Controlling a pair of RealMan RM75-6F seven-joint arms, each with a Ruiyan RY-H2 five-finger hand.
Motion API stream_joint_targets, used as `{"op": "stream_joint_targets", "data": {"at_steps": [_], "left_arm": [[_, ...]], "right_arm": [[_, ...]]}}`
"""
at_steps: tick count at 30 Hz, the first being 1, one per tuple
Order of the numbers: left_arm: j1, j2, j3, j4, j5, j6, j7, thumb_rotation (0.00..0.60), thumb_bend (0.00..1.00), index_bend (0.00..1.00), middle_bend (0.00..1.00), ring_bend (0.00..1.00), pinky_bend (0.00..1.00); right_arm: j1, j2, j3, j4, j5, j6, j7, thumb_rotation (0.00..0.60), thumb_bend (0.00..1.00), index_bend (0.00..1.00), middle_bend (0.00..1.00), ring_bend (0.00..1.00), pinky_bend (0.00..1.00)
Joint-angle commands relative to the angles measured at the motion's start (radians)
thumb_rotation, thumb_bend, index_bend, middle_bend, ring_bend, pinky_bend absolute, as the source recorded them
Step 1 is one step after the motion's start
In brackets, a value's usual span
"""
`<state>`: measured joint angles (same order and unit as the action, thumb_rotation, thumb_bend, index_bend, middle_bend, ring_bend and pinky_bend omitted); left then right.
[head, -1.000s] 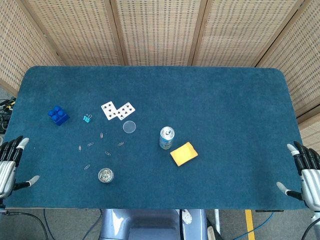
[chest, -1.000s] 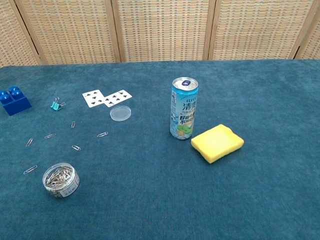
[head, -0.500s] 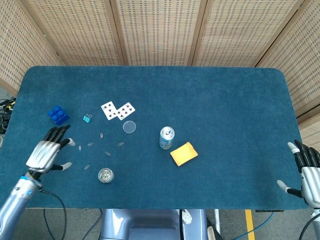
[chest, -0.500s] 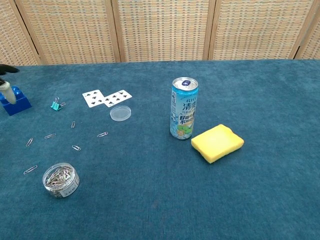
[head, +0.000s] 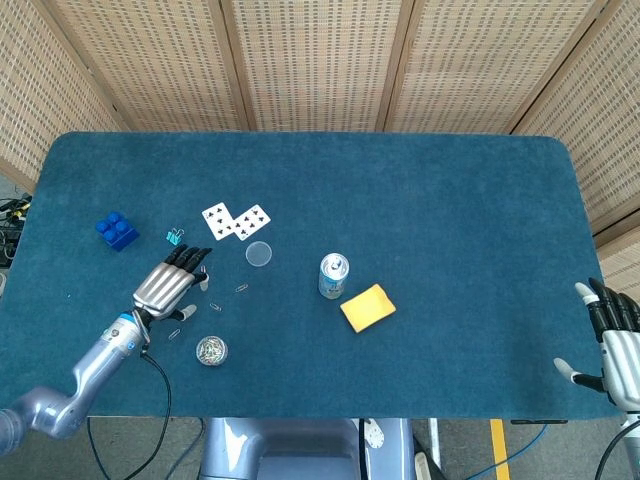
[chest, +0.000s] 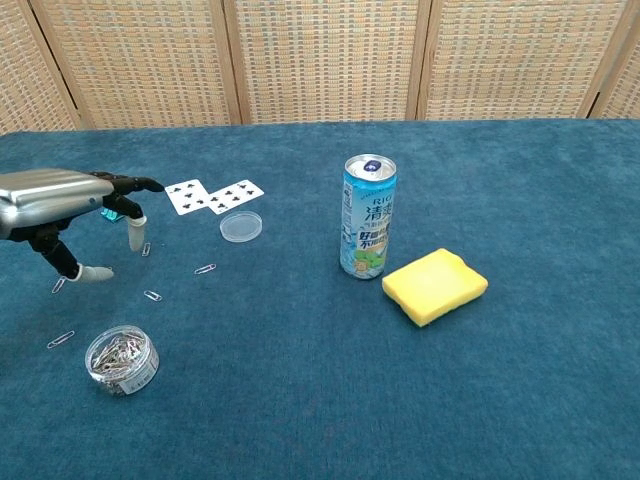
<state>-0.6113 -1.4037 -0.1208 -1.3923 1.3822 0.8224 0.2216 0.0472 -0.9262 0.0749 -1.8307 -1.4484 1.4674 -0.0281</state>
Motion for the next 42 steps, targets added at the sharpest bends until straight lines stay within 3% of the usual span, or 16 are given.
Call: {"op": "stream_joint_targets", "data": {"at_steps": [1,8,19,34,42], "left_arm": [[-0.016,-0.020,0.007,0.017,-0.018,-0.015,0.020,0.600,0.32,0.45,0.00,0.00,0.00],[-0.040,-0.064,0.020,0.047,-0.041,-0.032,0.032,0.600,0.38,0.46,0.00,0.00,0.00],[-0.063,-0.117,0.039,0.086,-0.083,-0.044,0.072,0.600,0.40,0.46,0.00,0.00,0.00],[-0.071,-0.169,0.058,0.161,-0.095,-0.041,0.035,0.600,0.41,0.48,0.00,0.00,0.00],[-0.063,-0.203,0.072,0.207,-0.074,-0.012,0.007,0.600,0.41,0.57,0.00,0.00,0.00]], "right_arm": [[0.000,0.001,-0.001,0.000,0.000,-0.001,0.001,0.600,0.00,0.05,0.00,0.00,0.00],[0.003,0.003,-0.001,0.000,0.003,-0.009,0.006,0.600,0.00,0.05,0.00,0.00,0.00],[0.006,0.006,-0.001,0.004,0.007,-0.014,0.018,0.600,0.00,0.05,0.00,0.00,0.00],[0.010,0.007,-0.002,0.006,0.010,-0.024,0.026,0.600,0.00,0.05,0.00,0.00,0.00],[0.010,0.008,-0.003,0.009,0.007,-0.023,0.032,0.600,0.00,0.05,0.00,0.00,0.00]]}}
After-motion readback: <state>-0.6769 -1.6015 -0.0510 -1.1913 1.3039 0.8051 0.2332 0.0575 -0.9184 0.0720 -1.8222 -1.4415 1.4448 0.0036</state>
